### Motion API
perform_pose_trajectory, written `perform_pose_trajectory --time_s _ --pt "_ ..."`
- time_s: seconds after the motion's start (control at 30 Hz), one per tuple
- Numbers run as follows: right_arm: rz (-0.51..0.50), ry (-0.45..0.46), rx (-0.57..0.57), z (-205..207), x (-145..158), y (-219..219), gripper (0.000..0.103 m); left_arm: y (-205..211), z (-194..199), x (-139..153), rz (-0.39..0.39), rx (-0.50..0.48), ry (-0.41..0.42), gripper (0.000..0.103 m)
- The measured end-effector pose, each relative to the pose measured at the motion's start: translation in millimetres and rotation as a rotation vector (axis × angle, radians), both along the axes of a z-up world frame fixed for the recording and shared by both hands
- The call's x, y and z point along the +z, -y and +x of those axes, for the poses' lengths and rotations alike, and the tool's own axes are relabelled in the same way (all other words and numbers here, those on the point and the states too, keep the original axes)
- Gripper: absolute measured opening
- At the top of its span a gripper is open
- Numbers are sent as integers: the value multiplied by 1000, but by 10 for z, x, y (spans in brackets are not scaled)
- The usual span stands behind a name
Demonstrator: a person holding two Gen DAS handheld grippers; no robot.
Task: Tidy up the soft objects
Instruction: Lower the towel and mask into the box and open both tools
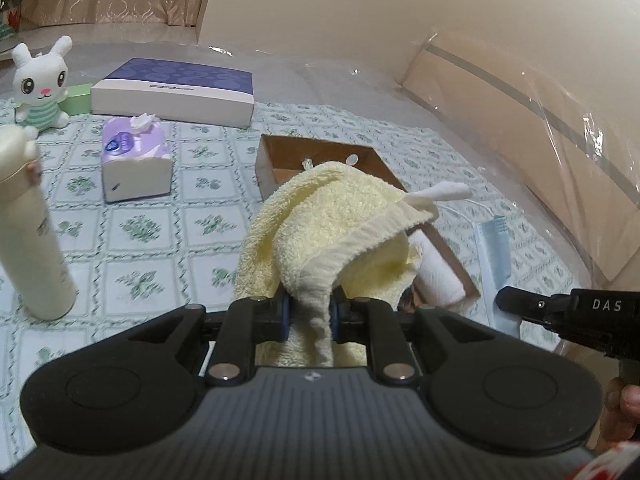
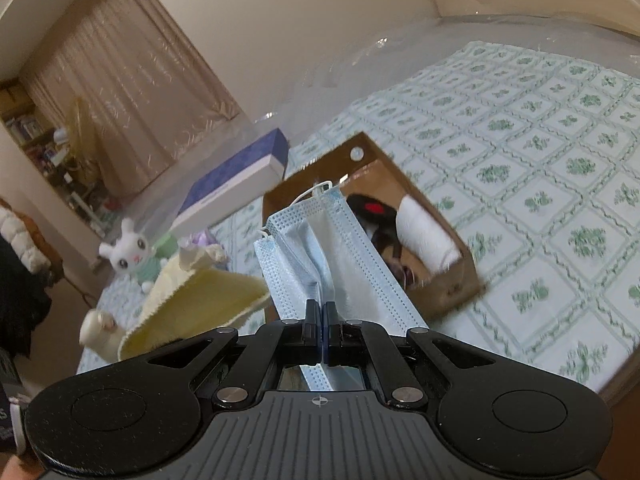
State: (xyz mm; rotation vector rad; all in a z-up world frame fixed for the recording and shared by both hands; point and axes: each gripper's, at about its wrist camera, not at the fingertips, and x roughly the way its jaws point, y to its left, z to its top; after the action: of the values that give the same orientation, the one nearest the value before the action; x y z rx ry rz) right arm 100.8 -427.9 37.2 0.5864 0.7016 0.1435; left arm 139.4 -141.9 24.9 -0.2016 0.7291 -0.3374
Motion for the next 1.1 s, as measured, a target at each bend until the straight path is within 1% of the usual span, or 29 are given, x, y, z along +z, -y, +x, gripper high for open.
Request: perform_pose_trajectory --time_s 0.17,0.3,0.47,0.6,0.83,0.93,1.0,1.03,1.1 --pt "41 8 -19 348 20 142 1 111 318 34 -31 22 -9 16" --pt "82 0 -27 679 -18 243 1 187 653 38 -73 54 -26 16" --pt "137 -25 -30 1139 -151 359 1 332 1103 -18 -130 86 -56 16" --pt "158 -36 -46 1472 -291 475 1 476 1420 -115 -154 103 -78 16" --pt "184 -75 -61 1883 -598 605 1 677 1897 -352 -143 140 -111 16" --pt "190 -88 -48 2021 -701 580 1 713 2043 -460 -118 151 -136 17" --pt "185 -98 -37 2101 -756 545 1 716 2125 -524 -89 165 -150 19" --pt "181 -103 -35 2137 -779 526 1 705 2154 -552 -78 168 -158 23" --pt "167 -117 -25 2210 -827 491 1 680 2188 -577 -59 154 -168 26"
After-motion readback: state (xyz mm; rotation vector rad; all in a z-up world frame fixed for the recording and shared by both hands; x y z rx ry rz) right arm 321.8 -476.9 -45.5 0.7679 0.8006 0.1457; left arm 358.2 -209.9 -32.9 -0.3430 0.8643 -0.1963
